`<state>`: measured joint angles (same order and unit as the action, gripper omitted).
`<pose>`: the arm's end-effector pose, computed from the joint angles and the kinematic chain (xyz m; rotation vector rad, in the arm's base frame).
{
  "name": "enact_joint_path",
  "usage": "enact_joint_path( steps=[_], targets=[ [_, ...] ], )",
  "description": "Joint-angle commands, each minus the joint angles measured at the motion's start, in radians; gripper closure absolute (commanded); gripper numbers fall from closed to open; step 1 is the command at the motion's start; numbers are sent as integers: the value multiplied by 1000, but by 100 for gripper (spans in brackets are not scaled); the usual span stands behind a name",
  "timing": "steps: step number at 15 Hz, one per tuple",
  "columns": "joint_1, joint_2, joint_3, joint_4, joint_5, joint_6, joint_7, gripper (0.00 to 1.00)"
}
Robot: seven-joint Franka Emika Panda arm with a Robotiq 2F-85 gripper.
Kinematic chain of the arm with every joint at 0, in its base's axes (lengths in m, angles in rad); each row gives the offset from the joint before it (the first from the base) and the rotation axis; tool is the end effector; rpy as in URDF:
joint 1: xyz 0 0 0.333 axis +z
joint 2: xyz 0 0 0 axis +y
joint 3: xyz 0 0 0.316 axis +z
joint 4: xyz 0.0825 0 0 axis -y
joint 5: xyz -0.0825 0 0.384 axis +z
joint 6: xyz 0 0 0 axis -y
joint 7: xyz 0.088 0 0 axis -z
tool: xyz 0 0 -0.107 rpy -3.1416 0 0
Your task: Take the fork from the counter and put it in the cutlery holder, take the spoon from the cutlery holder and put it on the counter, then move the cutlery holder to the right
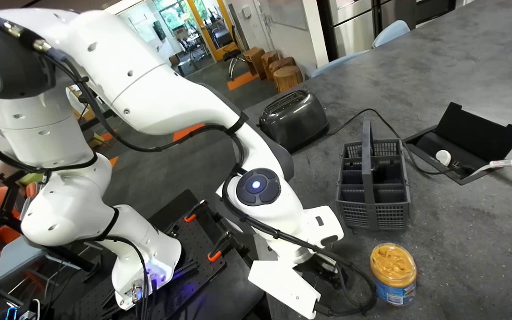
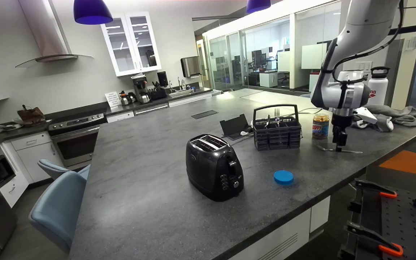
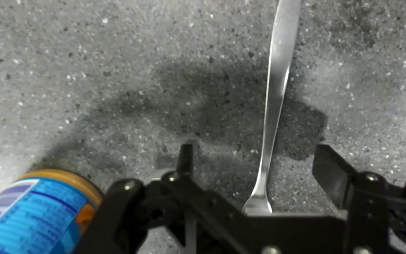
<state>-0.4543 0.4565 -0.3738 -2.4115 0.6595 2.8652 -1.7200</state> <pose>0.2894 -0.3868 0.1437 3.0457 0.4596 0.0806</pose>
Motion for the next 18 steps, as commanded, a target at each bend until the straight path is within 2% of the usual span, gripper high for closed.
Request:
enact_joint_path(
  steps=[1,5,9,14,18],
  targets=[
    [-3,20,9,19,16,16,10,44],
    [2,32,5,26,12,17,14,75],
    [8,32,4,22,10,15,17,100],
    [38,-14,-9,-28,-5,32,14,98],
    [74,-148,-11,-155,1,106,-24,98]
  ],
)
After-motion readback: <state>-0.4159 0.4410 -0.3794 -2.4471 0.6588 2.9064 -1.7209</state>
